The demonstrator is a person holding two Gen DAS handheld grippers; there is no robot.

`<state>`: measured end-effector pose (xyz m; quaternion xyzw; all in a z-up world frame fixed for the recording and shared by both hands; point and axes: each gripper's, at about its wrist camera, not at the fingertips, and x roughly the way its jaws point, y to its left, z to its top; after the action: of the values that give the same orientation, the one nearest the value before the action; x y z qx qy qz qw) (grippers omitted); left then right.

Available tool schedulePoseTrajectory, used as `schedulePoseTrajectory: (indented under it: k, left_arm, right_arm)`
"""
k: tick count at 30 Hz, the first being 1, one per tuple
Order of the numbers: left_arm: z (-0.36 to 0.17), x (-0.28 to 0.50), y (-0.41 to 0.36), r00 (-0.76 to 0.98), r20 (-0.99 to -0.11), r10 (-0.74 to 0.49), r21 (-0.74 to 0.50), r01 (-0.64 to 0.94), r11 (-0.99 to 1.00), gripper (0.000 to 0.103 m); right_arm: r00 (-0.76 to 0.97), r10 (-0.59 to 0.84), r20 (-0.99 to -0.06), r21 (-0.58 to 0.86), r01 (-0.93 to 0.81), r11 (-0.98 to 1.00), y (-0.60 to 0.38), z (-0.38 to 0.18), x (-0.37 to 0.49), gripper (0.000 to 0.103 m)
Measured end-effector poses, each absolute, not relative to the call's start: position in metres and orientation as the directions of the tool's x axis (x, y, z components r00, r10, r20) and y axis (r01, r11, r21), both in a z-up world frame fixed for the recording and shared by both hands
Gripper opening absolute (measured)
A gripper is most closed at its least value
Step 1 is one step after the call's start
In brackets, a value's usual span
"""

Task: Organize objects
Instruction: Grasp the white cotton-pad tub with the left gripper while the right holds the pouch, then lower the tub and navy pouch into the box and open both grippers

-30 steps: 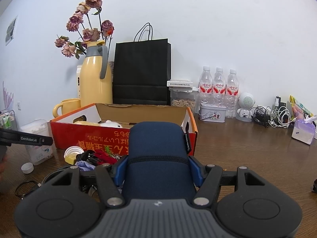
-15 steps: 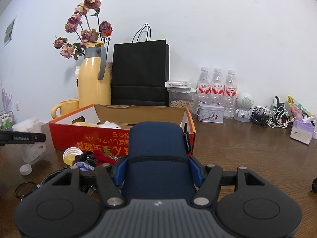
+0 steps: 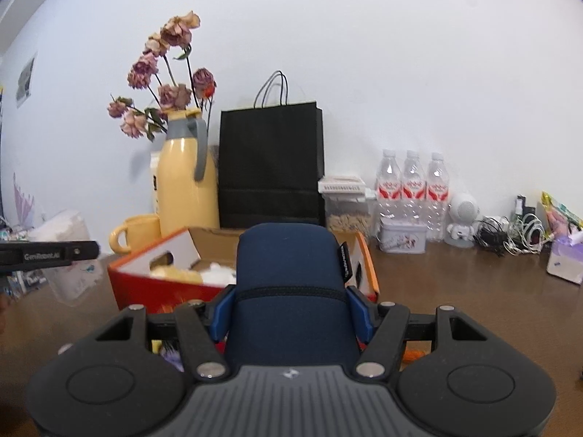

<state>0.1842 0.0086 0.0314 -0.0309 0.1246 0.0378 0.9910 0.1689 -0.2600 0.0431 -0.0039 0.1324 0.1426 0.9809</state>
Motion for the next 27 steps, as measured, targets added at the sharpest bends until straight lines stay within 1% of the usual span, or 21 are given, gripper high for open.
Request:
schedulePoseTrajectory:
  k: [6,11,17,22,27]
  left_arm:
    - [0.05,0.212,-0.006,0.972,-0.231,0.035,-0.062,-0.051,0.997,0.042]
    - [0.057,0.246,-0.013,0.969,-0.246,0.028,-0.074,-0.047,0.996,0.042]
    - [0.055,0.292,-0.017,0.95,-0.312,0.013,-0.08,-0.04,0.996,0.042]
    - [0.047,0.324,-0.017,0.935,-0.35,0.05,-0.096,-0.089,0.991,0.042]
    - [0.031,0.34,-0.017,0.915,-0.396,0.074,-0.062,-0.107,0.992,0.042]
  right_arm:
    - [0.925,0.291,-0.246,0.027,-0.294,0.956,-0.243,0.063,0.197,0.062]
    - [0.924,0.281,-0.259,0.025,-0.284,0.958,-0.228,0.073,0.237,0.062]
    - [0.913,0.262,-0.312,0.031,-0.266,0.964,-0.209,0.074,0.29,0.062]
    - [0.899,0.255,-0.356,0.053,-0.254,0.966,-0.196,0.063,0.323,0.062]
    - [0.88,0.268,-0.393,0.061,-0.266,0.962,-0.192,0.045,0.337,0.062]
